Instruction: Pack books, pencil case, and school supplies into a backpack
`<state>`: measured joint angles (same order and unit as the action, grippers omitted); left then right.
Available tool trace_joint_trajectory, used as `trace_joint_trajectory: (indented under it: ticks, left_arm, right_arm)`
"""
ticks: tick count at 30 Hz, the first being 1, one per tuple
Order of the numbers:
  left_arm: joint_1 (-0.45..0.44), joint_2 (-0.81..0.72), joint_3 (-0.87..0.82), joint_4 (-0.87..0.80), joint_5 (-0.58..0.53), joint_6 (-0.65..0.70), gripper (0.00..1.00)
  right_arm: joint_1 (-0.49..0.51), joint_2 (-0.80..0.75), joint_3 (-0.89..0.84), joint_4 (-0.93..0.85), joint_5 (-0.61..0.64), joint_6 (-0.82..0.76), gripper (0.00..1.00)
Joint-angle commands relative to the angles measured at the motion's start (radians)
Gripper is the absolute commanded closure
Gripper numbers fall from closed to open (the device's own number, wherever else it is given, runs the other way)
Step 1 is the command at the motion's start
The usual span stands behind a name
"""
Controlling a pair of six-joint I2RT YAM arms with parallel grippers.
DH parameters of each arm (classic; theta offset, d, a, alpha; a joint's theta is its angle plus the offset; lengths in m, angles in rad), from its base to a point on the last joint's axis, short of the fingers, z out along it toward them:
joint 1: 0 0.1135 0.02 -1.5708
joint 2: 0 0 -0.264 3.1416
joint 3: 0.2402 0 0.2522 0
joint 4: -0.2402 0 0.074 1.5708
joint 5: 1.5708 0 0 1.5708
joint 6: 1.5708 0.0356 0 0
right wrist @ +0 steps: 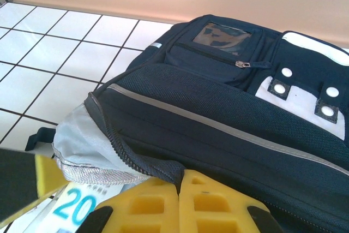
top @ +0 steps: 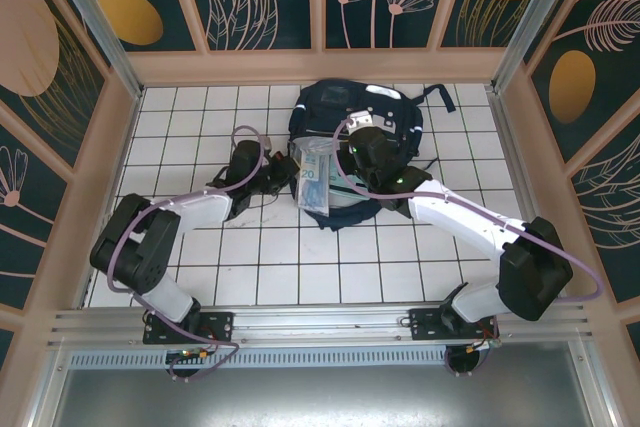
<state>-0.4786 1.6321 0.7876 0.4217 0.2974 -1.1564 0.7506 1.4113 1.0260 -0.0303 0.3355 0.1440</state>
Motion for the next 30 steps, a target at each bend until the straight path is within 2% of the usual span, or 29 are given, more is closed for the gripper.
trace_joint_trajectory:
  ticks: [1,9,13,16,17,18,19,20,26,30]
  left_arm:
    - [0.005,0.031,0.053,0.076,-0.08,-0.066,1.0]
    - [0.006,0.097,0.091,0.116,-0.239,-0.091,1.0]
    - [0.005,0.175,0.144,0.123,-0.197,-0.082,1.0]
    - [0.005,0.18,0.138,0.109,-0.206,-0.073,1.0]
    - [0.005,0.174,0.131,0.112,-0.208,-0.074,0.96]
    - [0.006,0.168,0.129,0.111,-0.205,-0.07,0.86]
    - [0.005,0.16,0.129,0.102,-0.201,-0.059,0.7]
    - [0.005,0.149,0.129,0.084,-0.199,-0.052,0.61]
    - [0.005,0.017,0.095,-0.055,-0.216,0.066,0.51]
    - [0.002,-0.074,0.046,-0.146,-0.177,0.148,0.5]
  right_arm:
    - [0.004,0.007,0.05,0.036,0.01,0.009,0.95]
    - [0.007,0.021,0.06,0.027,0.01,0.005,0.95]
    - [0.008,0.028,0.067,0.023,0.013,0.002,0.95]
    - [0.007,0.03,0.067,0.021,0.018,0.0,0.95]
    - [0.008,0.03,0.065,0.024,0.018,0.0,0.95]
    - [0.006,0.032,0.065,0.026,0.017,-0.001,0.95]
    - [0.006,0.038,0.067,0.024,0.015,0.0,0.95]
    - [0.006,0.041,0.068,0.024,0.013,0.001,0.95]
    - [0.006,0.05,0.068,0.03,0.018,-0.002,0.95]
    - [0.006,0.05,0.069,0.032,0.017,-0.003,0.95]
